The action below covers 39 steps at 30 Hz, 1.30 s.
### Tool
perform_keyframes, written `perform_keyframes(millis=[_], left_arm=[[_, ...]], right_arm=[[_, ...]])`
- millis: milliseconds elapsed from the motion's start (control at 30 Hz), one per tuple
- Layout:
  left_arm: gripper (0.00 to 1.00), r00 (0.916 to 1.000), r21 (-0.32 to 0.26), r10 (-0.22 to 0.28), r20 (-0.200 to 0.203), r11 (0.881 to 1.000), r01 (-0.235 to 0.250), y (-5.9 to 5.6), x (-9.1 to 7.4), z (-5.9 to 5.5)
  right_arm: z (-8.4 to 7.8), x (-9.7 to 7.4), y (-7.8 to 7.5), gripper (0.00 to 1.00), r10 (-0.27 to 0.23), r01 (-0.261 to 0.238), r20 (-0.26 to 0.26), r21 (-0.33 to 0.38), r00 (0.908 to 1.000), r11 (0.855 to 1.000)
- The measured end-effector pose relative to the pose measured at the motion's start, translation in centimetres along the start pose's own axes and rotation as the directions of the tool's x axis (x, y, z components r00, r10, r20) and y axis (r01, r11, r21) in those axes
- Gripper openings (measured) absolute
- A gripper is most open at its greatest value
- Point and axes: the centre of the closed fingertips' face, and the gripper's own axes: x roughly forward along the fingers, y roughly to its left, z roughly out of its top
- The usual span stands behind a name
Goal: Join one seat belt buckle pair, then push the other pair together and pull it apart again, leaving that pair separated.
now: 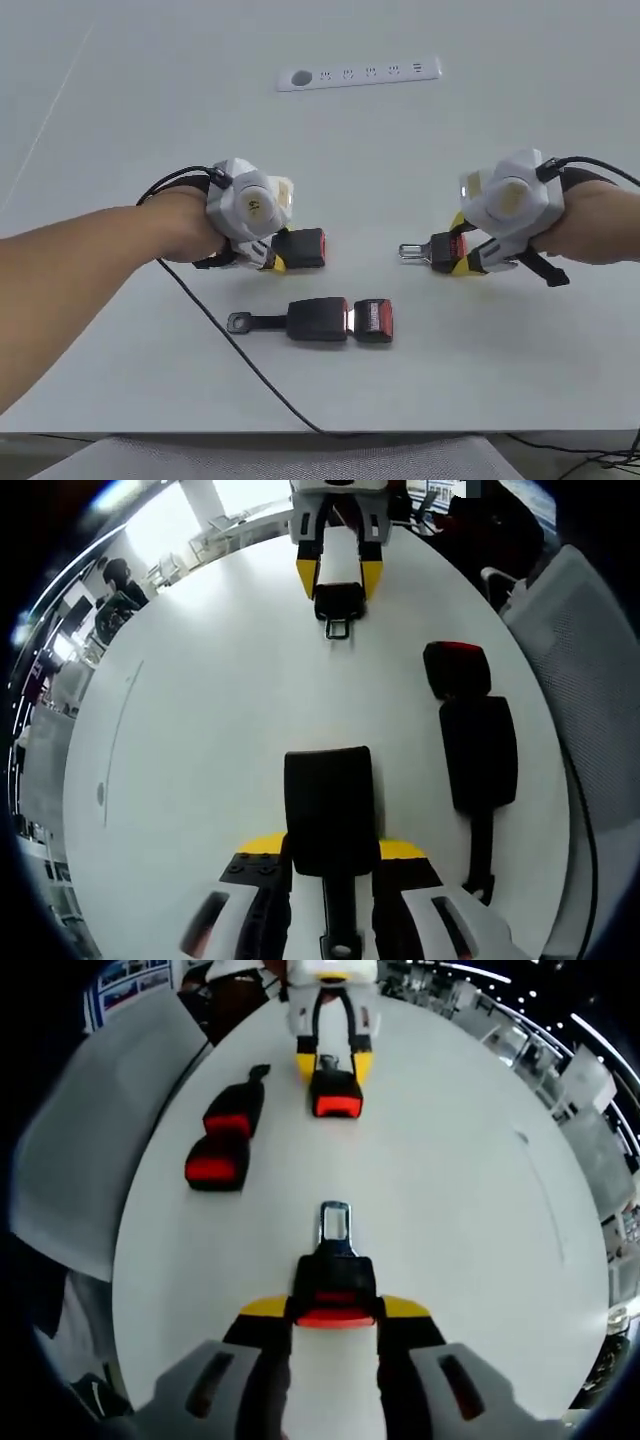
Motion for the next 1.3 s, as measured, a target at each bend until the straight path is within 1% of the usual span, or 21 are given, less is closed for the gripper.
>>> perform_keyframes(millis=[100, 167, 233, 367, 433, 533, 700, 800, 967, 1067, 1133, 1167, 1300], left_arm=[[0.31, 0.9997, 0.0, -0.011, -0.021, 1.0, 0.011, 0.0, 0.1, 0.2], [0.31, 0.9995, -0.008, -0.017, -0.027, 1.0, 0.017, 0.0, 0.1, 0.1], [0.31, 0.9993, -0.013, -0.022, -0.029, 1.0, 0.022, 0.1, 0.1, 0.0], [0.31, 0.9993, -0.011, -0.023, -0.03, 1.0, 0.023, 0.1, 0.1, 0.0], [0.31, 0.9993, -0.012, -0.022, -0.03, 1.0, 0.022, 0.0, 0.1, 0.0], [0.31, 0.999, -0.013, -0.025, -0.037, 1.0, 0.024, 0.0, 0.1, 0.0], [0.31, 0.9981, -0.002, -0.029, -0.054, 1.0, 0.029, -0.2, 0.2, 0.1], [0.31, 0.9981, 0.001, -0.027, -0.056, 1.0, 0.027, -0.2, 0.2, 0.1], [0.31, 0.9983, 0.001, -0.028, -0.051, 1.0, 0.028, -0.2, 0.2, 0.0], [0.31, 0.9979, 0.005, -0.026, -0.059, 1.0, 0.026, -0.2, 0.2, 0.1], [0.31, 0.998, 0.007, -0.025, -0.058, 1.0, 0.025, -0.2, 0.2, 0.0], [0.31, 0.9982, -0.003, -0.026, -0.054, 1.0, 0.026, -0.2, 0.2, 0.0], [0.31, 0.9984, 0.001, -0.029, -0.05, 1.0, 0.029, -0.2, 0.2, 0.1]], right_arm=[[0.8, 0.3, -0.3, 0.31, -0.007, 0.007, 0.009, -0.003, 0.9999, 1.0], [1.3, 0.7, -0.5, 0.31, -0.011, 0.011, 0.013, -0.002, 0.9999, 1.0], [2.0, 1.0, -0.5, 0.31, -0.011, 0.011, 0.018, -0.006, 0.9998, 1.0], [3.6, 1.6, -0.6, 0.31, -0.01, 0.011, 0.034, -0.025, 0.9994, 1.0], [4.2, 1.9, -0.5, 0.31, -0.006, 0.007, 0.035, -0.027, 0.9994, 1.0], [5.3, 2.5, -0.4, 0.31, -0.002, 0.004, 0.043, -0.036, 0.9991, 0.999], [6.6, 3.3, -0.4, 0.31, 0.002, 0.0, 0.06, -0.022, 0.9982, 1.0], [7.4, 3.7, -0.6, 0.31, -0.003, 0.005, 0.068, -0.032, 0.9977, 0.999], [8.0, 4.1, -0.8, 0.31, 0.001, 0.001, 0.074, -0.023, 0.9972, 1.0], [8.3, 4.1, -0.8, 0.31, -0.002, 0.004, 0.08, -0.023, 0.9968, 1.0], [8.9, 3.9, -0.9, 0.31, -0.012, 0.015, 0.099, -0.029, 0.995, 0.999], [9.0, 3.9, -0.7, 0.31, -0.007, 0.01, 0.097, -0.033, 0.9952, 0.999], [9.2, 4.5, -0.6, 0.31, -0.003, 0.006, 0.095, -0.037, 0.9954, 0.999]])
